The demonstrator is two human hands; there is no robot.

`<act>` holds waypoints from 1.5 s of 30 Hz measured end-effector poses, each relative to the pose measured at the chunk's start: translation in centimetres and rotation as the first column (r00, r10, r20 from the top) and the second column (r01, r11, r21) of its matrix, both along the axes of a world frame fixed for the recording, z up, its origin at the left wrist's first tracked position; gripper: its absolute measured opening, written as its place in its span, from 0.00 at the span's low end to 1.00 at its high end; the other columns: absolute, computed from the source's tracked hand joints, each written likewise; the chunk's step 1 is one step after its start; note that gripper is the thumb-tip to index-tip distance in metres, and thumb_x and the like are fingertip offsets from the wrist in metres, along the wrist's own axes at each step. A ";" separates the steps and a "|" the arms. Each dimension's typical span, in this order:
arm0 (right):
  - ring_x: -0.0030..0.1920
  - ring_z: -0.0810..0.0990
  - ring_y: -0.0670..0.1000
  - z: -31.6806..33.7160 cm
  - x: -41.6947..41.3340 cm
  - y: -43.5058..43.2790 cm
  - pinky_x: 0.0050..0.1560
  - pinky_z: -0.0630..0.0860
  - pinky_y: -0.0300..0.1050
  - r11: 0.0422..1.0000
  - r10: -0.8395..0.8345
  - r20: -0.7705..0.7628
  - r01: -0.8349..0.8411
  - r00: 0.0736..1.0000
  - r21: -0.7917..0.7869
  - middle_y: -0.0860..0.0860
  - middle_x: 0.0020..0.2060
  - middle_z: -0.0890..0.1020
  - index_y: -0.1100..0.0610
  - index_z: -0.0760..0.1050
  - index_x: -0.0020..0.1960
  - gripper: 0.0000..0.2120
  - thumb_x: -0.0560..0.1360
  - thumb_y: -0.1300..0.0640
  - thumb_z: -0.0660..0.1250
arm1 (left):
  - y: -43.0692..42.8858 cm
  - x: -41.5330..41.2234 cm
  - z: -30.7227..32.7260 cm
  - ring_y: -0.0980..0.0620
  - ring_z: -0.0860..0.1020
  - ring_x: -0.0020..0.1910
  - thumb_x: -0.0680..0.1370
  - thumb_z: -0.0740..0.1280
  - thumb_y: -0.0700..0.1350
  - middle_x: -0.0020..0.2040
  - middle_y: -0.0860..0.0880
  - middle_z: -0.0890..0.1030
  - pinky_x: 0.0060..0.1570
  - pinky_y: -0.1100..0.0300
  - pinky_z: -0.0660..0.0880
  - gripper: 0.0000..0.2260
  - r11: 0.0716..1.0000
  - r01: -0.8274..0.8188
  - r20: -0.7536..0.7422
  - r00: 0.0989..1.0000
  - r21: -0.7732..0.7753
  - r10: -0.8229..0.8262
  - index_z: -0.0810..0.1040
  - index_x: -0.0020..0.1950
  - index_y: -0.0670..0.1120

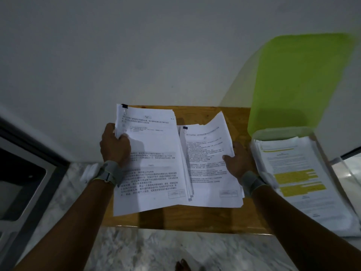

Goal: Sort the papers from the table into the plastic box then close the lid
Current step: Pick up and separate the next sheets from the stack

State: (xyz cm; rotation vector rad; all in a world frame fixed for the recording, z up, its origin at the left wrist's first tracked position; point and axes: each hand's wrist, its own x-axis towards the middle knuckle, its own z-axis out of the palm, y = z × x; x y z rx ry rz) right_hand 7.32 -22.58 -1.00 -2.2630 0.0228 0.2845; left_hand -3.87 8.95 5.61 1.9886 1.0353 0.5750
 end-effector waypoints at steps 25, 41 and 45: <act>0.46 0.83 0.62 15.2 3.5 -32.8 0.49 0.82 0.63 0.966 -0.061 0.094 0.035 0.994 0.255 0.57 0.51 0.83 0.51 0.77 0.56 0.14 0.73 0.63 0.68 | -28.8 4.6 12.8 0.45 0.77 0.39 0.76 0.61 0.38 0.42 0.46 0.78 0.37 0.60 0.71 0.03 0.985 0.119 0.253 0.956 0.129 -0.148 0.72 0.47 0.46; 0.73 0.66 0.57 5.9 6.4 -32.9 0.75 0.62 0.50 0.974 0.223 -0.262 -0.225 0.939 0.025 0.57 0.74 0.67 0.61 0.60 0.77 0.26 0.81 0.54 0.57 | -40.0 9.4 2.4 0.39 0.78 0.54 0.77 0.63 0.40 0.55 0.43 0.80 0.54 0.51 0.75 0.10 0.975 0.193 -0.002 0.981 -0.105 -0.194 0.75 0.58 0.44; 0.59 0.76 0.53 7.2 7.8 -34.5 0.67 0.71 0.51 0.988 0.132 -0.085 -0.124 0.988 0.090 0.52 0.59 0.78 0.53 0.71 0.70 0.20 0.78 0.55 0.61 | -43.2 11.9 -1.0 0.40 0.77 0.59 0.78 0.61 0.39 0.62 0.43 0.78 0.59 0.53 0.74 0.18 0.962 0.198 -0.045 0.977 -0.187 -0.209 0.72 0.68 0.45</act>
